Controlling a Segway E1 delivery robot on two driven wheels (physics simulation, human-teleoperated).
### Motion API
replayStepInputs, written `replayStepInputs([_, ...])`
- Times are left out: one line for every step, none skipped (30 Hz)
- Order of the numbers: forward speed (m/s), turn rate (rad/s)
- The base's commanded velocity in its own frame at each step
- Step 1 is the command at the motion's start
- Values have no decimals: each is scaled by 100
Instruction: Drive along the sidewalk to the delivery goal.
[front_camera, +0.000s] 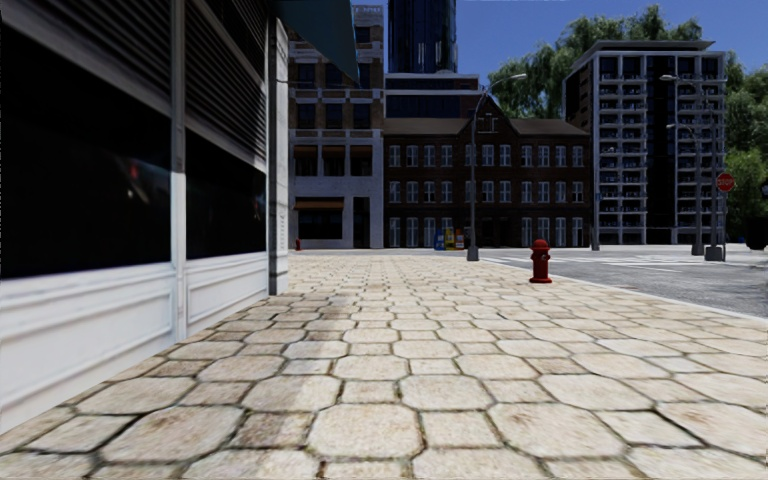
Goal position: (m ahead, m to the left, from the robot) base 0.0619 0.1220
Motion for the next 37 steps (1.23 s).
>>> replayStepInputs([110,-34])
replayStepInputs([105,-34])
replayStepInputs([100,-30])
replayStepInputs([96,-13])
replayStepInputs([90,0])
replayStepInputs([90,0])
replayStepInputs([64,0])
replayStepInputs([0,0])
replayStepInputs([0,0])
replayStepInputs([0,0])
replayStepInputs([0,0])
replayStepInputs([0,0])
replayStepInputs([0,0])
replayStepInputs([0,0])
replayStepInputs([0,0])
replayStepInputs([0,0])
replayStepInputs([0,0])
replayStepInputs([0,0])
replayStepInputs([0,0])
replayStepInputs([0,0])
replayStepInputs([0,0])
replayStepInputs([0,0])
replayStepInputs([0,0])
replayStepInputs([0,0])
replayStepInputs([0,0])
replayStepInputs([0,0])
replayStepInputs([0,0])
replayStepInputs([0,0])
replayStepInputs([0,0])
replayStepInputs([0,0])
replayStepInputs([0,0])
replayStepInputs([0,0])
replayStepInputs([0,0])
replayStepInputs([0,0])
replayStepInputs([0,0])
replayStepInputs([0,0])
replayStepInputs([0,0])
